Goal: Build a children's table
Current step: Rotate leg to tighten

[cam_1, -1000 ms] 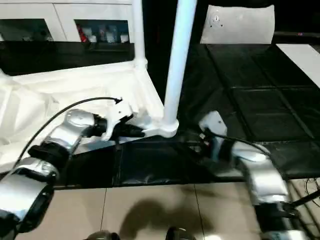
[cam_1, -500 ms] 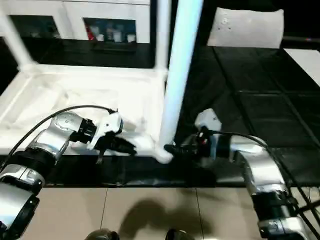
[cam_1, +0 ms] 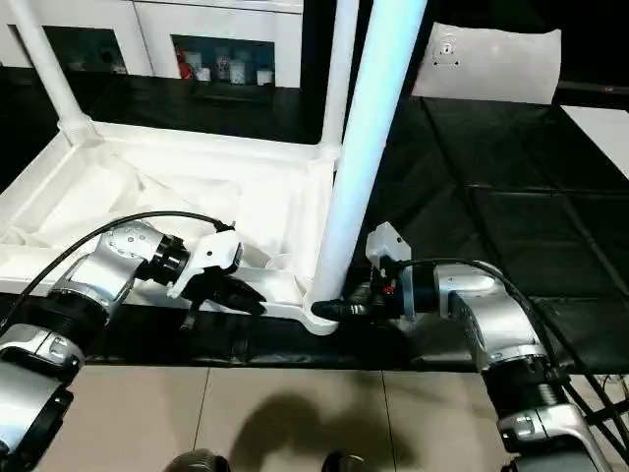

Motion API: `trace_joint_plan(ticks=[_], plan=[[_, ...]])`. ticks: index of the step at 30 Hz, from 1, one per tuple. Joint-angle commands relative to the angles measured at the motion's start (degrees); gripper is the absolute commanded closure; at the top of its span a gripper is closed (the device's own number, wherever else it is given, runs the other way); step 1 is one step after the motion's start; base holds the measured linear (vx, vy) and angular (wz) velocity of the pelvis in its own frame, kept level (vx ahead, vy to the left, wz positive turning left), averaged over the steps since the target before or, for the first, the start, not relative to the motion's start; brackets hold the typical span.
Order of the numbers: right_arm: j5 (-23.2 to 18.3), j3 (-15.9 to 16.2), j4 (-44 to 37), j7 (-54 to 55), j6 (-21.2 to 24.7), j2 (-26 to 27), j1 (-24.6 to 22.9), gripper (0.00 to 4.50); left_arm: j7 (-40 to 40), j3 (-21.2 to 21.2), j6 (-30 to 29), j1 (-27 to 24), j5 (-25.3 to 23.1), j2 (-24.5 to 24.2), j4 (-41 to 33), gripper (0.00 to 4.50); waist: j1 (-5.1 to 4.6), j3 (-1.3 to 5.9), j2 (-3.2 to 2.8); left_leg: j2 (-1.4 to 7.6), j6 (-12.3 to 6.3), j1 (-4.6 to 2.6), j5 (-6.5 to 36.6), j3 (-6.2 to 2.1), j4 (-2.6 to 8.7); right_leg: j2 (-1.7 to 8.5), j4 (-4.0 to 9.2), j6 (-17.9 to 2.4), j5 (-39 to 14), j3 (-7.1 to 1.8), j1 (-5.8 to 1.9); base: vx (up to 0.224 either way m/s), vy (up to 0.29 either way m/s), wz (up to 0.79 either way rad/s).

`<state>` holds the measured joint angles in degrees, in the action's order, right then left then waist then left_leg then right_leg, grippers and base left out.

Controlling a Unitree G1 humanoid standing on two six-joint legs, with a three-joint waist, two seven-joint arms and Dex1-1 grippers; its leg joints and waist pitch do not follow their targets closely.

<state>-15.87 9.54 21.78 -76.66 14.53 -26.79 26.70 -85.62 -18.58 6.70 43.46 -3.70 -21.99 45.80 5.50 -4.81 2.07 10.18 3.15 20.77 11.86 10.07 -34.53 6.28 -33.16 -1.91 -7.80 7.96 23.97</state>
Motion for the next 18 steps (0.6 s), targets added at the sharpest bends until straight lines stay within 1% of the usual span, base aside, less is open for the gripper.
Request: trace_joint_plan(ticks=[1,7,9,10,11,12,13,14,15,16,17,18], plan=[[-0.07,0.81,0.72,-1.75,-0.13,0.22,0.94,2.13,-2.19,-2.69,0.97,0.44,-1.5,0.28,-0.93,4.5,0.01,4.8,0.39,3.72,-4.49,-0.27,4.71,-0.67,4.01,3.94,2.7,-12.38,-14.3,-4.0,-3.89,0.0,0.0,0.0],[-0.35,1.65,1.02,-2.82,0.31,0.42,1.33,2.41,-1.41,-2.47,0.08,0.57,-1.44,0.35,-0.61,4.5,0.06,4.64,0.41,3.71,-4.62,-0.25,4.92,-0.67,4.04,3.94,2.77,-12.29,-14.71,-3.99,-3.93,0.0,0.0,0.0],[-0.62,1.88,0.14,-2.8,0.94,0.74,0.63,2.43,1.44,-1.81,-2.0,1.07,-1.74,1.12,0.15,4.5,0.07,4.58,0.3,3.7,-4.4,-0.26,5.35,-0.69,4.06,3.97,2.91,-12.07,-15.56,-3.99,-3.93,0.0,0.0,0.0],[-1.09,2.15,-2.11,-1.46,3.02,1.41,-1.39,2.43,6.31,0.11,-4.92,2.2,-0.99,3.34,1.67,4.5,0.04,4.42,0.29,3.68,-4.25,-0.31,5.68,-0.6,4.1,3.86,3.06,-12.03,-16.12,-4.02,-3.88,0.0,0.0,0.0],[-1.09,2.15,-2.11,-1.46,3.02,1.41,-1.39,2.43,6.31,0.11,-4.92,2.2,-0.99,3.34,1.67,4.5,0.28,4.39,0.22,3.7,-4.3,-0.54,5.64,-0.57,4.09,3.87,3.3,-11.84,-16.51,-4.04,-3.75,0.0,0.0,0.0],[-0.64,2.13,-3.14,1.57,4.4,2.45,-2.61,2.44,9.25,1.27,-6.34,3.11,-0.39,5.01,2.7,4.5,0.38,4.27,0.45,3.63,-4.18,-0.45,6.28,-0.63,4.17,3.91,3.31,-11.55,-17.47,-4.03,-3.9,0.0,0.0,0.0],[-0.18,2.05,-3.31,3.4,4.85,3.06,-2.98,2.44,10.34,1.62,-6.77,3.51,-0.24,5.67,3.11,4.5,0.71,3.97,0.27,3.6,-3.72,-0.94,7.73,-0.49,4.32,3.84,4.04,-10.48,-20.47,-4.04,-3.48,0.0,0.0,0.0],[0.62,1.86,-3.42,6.22,4.64,4.18,-3.56,2.44,12.87,2.32,-7.53,4.24,-0.08,6.85,3.92,4.5,0.68,3.82,0.14,3.56,-3.19,-1.16,9.14,-0.58,4.39,3.96,4.29,-9.98,-22.65,-3.99,-3.34,0.0,0.0,0.0],[1.42,1.68,-3.45,9.0,4.47,5.31,-4.06,2.45,15.32,3.04,-8.38,4.95,0.16,8.06,4.65,4.5,0.33,3.51,0.37,3.41,-1.92,-1.33,12.09,-0.84,4.63,4.02,5.08,-7.95,-28.56,-3.73,-3.37,0.0,0.0,0.0],[3.11,1.41,-2.92,14.33,4.83,7.37,-4.45,2.45,19.24,4.38,-10.23,6.18,0.88,10.18,5.8,4.5,0.13,3.27,0.34,3.03,-0.92,-1.88,14.64,-1.02,4.47,4.23,6.06,-5.6,-35.04,-3.37,-3.16,0.0,0.0,0.0],[4.05,0.9,-2.31,18.32,5.03,9.09,-4.52,2.46,22.19,5.29,-11.27,7.04,1.28,11.54,6.64,4.5,-0.09,3.25,0.41,2.9,-0.49,-1.9,14.96,-1.07,4.42,4.27,6.38,-4.66,-36.7,-3.29,-3.21,0.0,0.0,0.0],[4.05,0.9,-2.31,18.32,5.03,9.09,-4.52,2.49,22.19,5.29,-11.27,7.04,1.28,11.54,6.64,4.5,-0.48,3.19,0.32,2.94,0.17,-1.79,16.05,-1.46,4.55,4.12,6.73,-3.18,-38.68,-2.83,-3.22,0.0,0.0,0.0]])
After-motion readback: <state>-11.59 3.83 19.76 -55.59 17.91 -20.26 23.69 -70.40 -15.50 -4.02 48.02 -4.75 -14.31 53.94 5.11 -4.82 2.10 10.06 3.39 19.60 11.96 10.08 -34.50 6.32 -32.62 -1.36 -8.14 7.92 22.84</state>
